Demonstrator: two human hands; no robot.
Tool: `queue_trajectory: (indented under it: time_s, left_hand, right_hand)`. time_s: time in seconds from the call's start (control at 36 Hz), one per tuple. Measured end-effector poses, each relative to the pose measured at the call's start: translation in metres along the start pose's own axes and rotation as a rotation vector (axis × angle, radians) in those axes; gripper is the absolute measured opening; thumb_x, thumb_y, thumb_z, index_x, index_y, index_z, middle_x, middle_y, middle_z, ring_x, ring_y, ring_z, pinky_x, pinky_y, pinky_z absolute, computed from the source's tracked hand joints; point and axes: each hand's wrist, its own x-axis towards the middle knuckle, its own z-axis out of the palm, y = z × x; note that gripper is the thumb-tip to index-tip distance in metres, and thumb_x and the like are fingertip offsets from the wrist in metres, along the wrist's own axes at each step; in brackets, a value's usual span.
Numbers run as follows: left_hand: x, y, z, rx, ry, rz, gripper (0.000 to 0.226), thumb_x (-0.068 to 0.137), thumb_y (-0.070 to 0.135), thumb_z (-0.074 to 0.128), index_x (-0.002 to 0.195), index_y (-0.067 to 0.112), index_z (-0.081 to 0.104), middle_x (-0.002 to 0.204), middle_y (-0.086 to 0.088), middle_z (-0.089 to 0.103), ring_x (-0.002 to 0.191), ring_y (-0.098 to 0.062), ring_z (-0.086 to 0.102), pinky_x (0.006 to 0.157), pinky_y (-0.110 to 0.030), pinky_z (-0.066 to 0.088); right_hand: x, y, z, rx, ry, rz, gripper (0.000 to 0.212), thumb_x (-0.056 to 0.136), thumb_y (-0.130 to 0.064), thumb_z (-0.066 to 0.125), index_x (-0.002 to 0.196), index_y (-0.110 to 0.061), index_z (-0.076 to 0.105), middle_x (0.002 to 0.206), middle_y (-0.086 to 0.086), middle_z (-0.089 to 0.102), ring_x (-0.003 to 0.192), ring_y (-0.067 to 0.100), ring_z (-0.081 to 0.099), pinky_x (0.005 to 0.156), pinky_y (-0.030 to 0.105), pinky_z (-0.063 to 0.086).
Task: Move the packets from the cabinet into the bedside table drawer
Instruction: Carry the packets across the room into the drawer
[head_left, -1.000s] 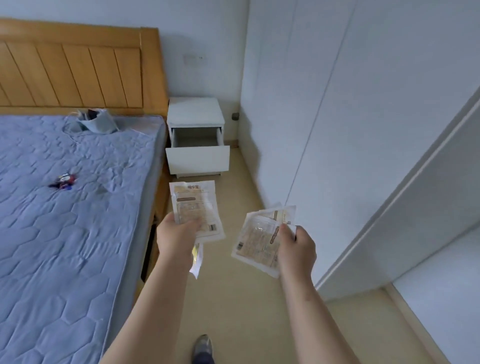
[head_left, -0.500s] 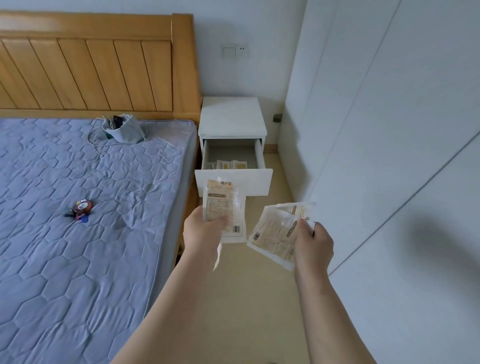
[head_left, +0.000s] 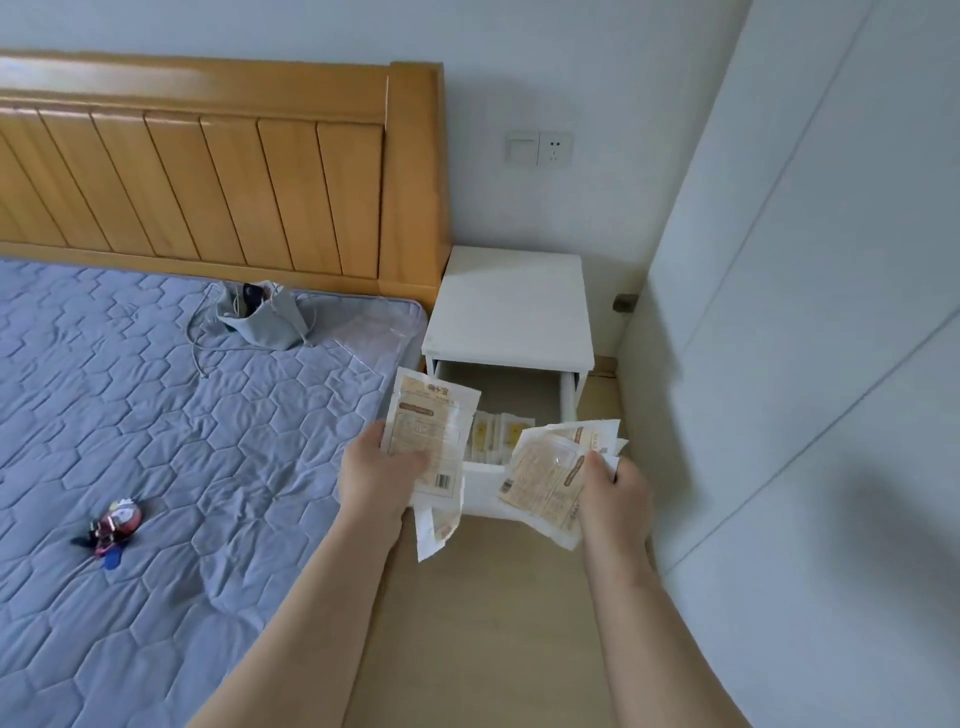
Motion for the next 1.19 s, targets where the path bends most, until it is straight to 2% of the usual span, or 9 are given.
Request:
queue_trajectory:
  time_s: [0.22, 0.33, 0.47, 0.56, 0.69, 0.89, 0.97, 1.08, 1.19]
  left_hand:
    - [0.120, 0.012, 0.040, 0.173, -0.071, -0.011, 0.037, 0.079, -0.010, 0.057, 0.097, 0.022, 0.060, 0.086, 0.005, 0.060, 0.080, -0.019, 0.058, 0.056, -0.024, 0.045]
    - [0.175, 0.013, 0.063, 0.469, -0.201, 0.034, 0.034, 0.080, -0.007, 0.059, 0.092, 0.024, 0.063, 0.097, -0.002, 0.061, 0.072, -0.011, 0.054, 0.053, -0.016, 0.041]
    - [0.218, 0.020, 0.106, 0.863, -0.318, 0.171, 0.059, 0.086, -0.012, 0.038, 0.135, 0.018, 0.045, 0.116, -0.006, 0.052, 0.097, -0.023, 0.053, 0.069, -0.025, 0.044]
    - [0.238, 0.015, 0.130, 0.764, -0.239, 0.163, 0.048, 0.088, -0.010, 0.042, 0.129, 0.015, 0.045, 0.105, -0.004, 0.047, 0.094, -0.019, 0.047, 0.075, -0.026, 0.045]
    - [0.273, 0.012, 0.158, 0.642, -0.194, -0.006, 0.033, 0.090, -0.002, 0.049, 0.118, 0.014, 0.057, 0.112, -0.004, 0.046, 0.098, -0.016, 0.043, 0.079, -0.025, 0.045]
    - [0.312, -0.019, 0.199, 0.556, -0.164, -0.178, 0.026, 0.086, 0.000, 0.053, 0.091, 0.023, 0.063, 0.134, -0.002, 0.044, 0.095, -0.017, 0.051, 0.062, -0.020, 0.045]
    - [0.329, -0.046, 0.215, 0.526, -0.155, -0.249, 0.035, 0.088, -0.001, 0.054, 0.069, 0.026, 0.060, 0.110, -0.004, 0.057, 0.087, -0.021, 0.057, 0.066, -0.027, 0.051]
    - [0.348, -0.066, 0.239, 0.470, -0.154, -0.411, 0.029, 0.090, 0.001, 0.051, 0.070, 0.016, 0.065, 0.093, -0.010, 0.064, 0.085, -0.031, 0.064, 0.076, -0.043, 0.057]
    - [0.359, -0.086, 0.257, 0.349, -0.203, -0.473, 0.024, 0.092, -0.001, 0.049, 0.080, 0.013, 0.065, 0.102, -0.009, 0.066, 0.088, -0.023, 0.068, 0.063, -0.035, 0.059]
  right_hand:
    - [0.096, -0.017, 0.064, -0.072, -0.004, 0.083, 0.023, 0.095, -0.023, 0.047, 0.081, -0.007, 0.057, 0.080, 0.006, 0.061, 0.077, 0.025, 0.060, 0.070, 0.038, 0.051]
    - [0.136, -0.023, 0.091, -0.096, 0.039, 0.121, 0.024, 0.095, -0.023, 0.046, 0.082, -0.005, 0.057, 0.080, 0.006, 0.061, 0.074, 0.024, 0.059, 0.065, 0.034, 0.050]
    - [0.179, -0.020, 0.110, -0.104, 0.046, 0.181, 0.024, 0.095, -0.021, 0.047, 0.078, -0.005, 0.055, 0.078, 0.007, 0.061, 0.070, 0.022, 0.058, 0.059, 0.031, 0.046]
    - [0.200, -0.011, 0.113, -0.121, 0.048, 0.217, 0.025, 0.095, -0.022, 0.049, 0.081, -0.002, 0.056, 0.081, 0.009, 0.061, 0.073, 0.025, 0.058, 0.062, 0.035, 0.048]
    - [0.240, 0.008, 0.123, -0.172, -0.014, 0.251, 0.023, 0.097, -0.022, 0.047, 0.084, -0.004, 0.055, 0.072, -0.001, 0.056, 0.061, 0.011, 0.053, 0.045, 0.021, 0.037]
    - [0.293, 0.030, 0.130, -0.177, -0.088, 0.335, 0.027, 0.098, -0.020, 0.045, 0.074, -0.008, 0.047, 0.073, -0.001, 0.055, 0.060, 0.009, 0.051, 0.035, 0.009, 0.034]
    - [0.312, 0.044, 0.137, -0.209, -0.137, 0.313, 0.023, 0.098, -0.021, 0.044, 0.082, -0.006, 0.049, 0.075, -0.004, 0.055, 0.062, 0.007, 0.052, 0.035, 0.006, 0.032]
    - [0.336, 0.064, 0.148, -0.235, -0.190, 0.289, 0.023, 0.099, -0.023, 0.044, 0.085, -0.006, 0.050, 0.075, -0.006, 0.054, 0.062, 0.007, 0.051, 0.038, 0.006, 0.035]
    - [0.353, 0.089, 0.153, -0.257, -0.192, 0.284, 0.031, 0.097, -0.028, 0.046, 0.070, -0.013, 0.043, 0.071, -0.001, 0.054, 0.058, 0.010, 0.048, 0.044, 0.015, 0.034]
